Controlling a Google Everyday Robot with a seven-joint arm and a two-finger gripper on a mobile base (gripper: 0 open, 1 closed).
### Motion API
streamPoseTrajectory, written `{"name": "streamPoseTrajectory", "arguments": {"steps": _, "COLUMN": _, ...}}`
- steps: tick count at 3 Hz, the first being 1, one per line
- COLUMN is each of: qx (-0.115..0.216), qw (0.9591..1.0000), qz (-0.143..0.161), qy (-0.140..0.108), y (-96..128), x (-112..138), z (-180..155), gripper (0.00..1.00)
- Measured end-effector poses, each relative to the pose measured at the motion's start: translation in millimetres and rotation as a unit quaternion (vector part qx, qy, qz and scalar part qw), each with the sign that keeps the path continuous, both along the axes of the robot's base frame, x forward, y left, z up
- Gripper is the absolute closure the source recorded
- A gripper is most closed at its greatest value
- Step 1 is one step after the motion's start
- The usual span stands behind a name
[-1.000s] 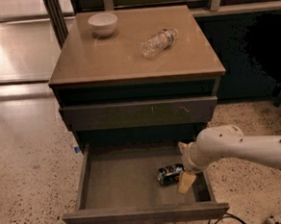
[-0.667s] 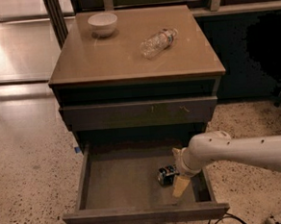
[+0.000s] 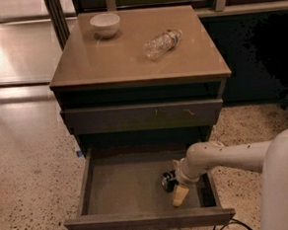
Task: Pick pepsi can from middle drawer and place on counter
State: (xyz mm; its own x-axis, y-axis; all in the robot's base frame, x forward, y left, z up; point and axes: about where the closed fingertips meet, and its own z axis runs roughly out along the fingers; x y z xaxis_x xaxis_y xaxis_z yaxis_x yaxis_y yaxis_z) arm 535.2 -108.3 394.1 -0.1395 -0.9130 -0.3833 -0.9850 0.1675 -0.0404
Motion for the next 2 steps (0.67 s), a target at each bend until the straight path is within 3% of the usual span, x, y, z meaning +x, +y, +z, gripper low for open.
{"name": "streamPoseTrajectory", "arguments": {"steps": 1, "qx": 0.007, "qw": 1.0, "qz": 0.005, "qy": 0.003, "y": 7.6, "x": -1.1, "z": -7.2, "gripper": 0.0}}
{"name": "streamPoseTrajectory", "arguments": {"steps": 2, "qx": 0.007, "qw": 0.9999, "qz": 0.014, "qy": 0.006, "y": 13.0, "x": 13.0, "z": -23.1, "gripper": 0.0}}
